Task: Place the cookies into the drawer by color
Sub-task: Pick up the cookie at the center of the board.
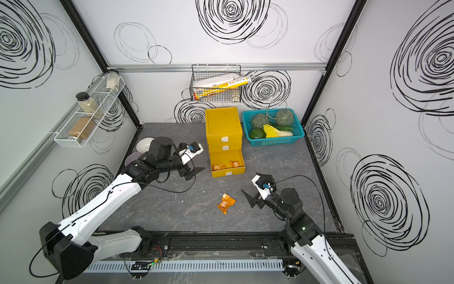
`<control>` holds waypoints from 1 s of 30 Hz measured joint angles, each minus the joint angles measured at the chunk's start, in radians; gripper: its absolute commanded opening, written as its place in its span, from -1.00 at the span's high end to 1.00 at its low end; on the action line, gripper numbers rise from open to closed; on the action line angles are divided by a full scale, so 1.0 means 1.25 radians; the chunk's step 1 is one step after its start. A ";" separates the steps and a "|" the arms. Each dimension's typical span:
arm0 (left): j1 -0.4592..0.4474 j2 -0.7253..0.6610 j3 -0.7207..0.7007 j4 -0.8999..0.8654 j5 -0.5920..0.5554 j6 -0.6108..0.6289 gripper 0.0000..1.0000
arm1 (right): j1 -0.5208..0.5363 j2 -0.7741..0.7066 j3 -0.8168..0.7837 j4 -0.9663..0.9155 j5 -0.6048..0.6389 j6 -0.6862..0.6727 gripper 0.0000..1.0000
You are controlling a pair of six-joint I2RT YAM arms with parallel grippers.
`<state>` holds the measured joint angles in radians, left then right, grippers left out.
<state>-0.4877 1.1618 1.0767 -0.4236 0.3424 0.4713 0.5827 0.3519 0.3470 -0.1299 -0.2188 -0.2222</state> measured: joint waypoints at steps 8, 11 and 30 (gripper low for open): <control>0.052 -0.089 -0.131 0.005 0.049 -0.057 -0.98 | 0.000 0.115 0.051 -0.042 -0.110 -0.089 -0.82; 0.087 -0.107 -0.163 0.009 0.083 -0.079 -0.98 | 0.000 0.167 0.091 -0.069 -0.141 -0.132 -0.81; 0.179 -0.162 -0.216 0.048 0.174 -0.099 -0.98 | 0.108 0.458 0.163 -0.126 -0.179 -0.362 -0.99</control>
<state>-0.2634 0.9588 0.8062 -0.3637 0.5594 0.3481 0.7177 0.9241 0.5503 -0.2878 -0.4423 -0.6743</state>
